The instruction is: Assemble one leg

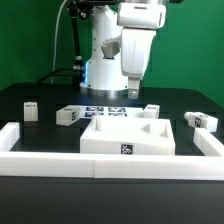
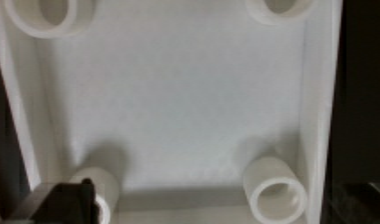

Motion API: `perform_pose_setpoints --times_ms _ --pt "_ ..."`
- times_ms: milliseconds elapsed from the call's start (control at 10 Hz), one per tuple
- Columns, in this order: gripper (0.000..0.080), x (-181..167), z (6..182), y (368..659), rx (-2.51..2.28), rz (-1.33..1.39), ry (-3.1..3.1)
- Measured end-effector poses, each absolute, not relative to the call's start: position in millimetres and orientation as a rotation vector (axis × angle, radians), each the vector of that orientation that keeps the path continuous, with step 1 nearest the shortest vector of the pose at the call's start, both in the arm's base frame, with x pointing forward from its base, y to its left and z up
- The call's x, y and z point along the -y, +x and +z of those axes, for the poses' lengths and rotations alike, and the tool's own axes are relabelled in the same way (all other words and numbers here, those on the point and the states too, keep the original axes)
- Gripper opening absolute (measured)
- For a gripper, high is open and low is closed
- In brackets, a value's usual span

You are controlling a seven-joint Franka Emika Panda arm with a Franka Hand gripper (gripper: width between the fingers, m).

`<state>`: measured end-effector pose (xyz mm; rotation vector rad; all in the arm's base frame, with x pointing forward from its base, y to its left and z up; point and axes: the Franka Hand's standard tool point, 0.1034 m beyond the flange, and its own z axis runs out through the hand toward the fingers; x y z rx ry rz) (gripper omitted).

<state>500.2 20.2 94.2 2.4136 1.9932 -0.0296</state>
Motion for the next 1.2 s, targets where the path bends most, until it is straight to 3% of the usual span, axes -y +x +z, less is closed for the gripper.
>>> perform_pose_setpoints --times_ms 200,400,600,900,1200 --pt "0.0650 -30.4 75.3 479.8 -1.994 0.076 2.376" --pt "0.0650 -37.1 43.9 455.8 -2.006 0.104 2.379" --pt "0.0650 -38.9 25.3 450.4 -2.011 0.109 2.387" --pt "0.0650 -38.3 10.4 442.4 -1.992 0.089 2.423" --pt "0.0622 -38.8 8.4 440.3 -1.960 0.082 2.455"
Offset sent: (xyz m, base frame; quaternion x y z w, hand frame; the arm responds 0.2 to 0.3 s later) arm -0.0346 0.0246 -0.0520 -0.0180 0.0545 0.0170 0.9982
